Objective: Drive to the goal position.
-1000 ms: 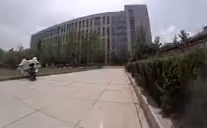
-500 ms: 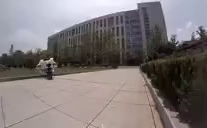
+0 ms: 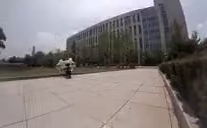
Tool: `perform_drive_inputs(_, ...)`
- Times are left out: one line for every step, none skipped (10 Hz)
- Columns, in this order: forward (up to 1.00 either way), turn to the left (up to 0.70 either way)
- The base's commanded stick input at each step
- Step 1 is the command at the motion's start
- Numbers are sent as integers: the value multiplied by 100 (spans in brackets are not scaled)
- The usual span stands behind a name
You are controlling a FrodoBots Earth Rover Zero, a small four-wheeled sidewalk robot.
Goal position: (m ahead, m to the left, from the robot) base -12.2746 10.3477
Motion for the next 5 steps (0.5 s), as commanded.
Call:
perform_drive_inputs(0,70)
perform_drive_inputs(0,70)
perform_drive_inputs(0,70)
perform_drive_inputs(0,70)
perform_drive_inputs(0,70)
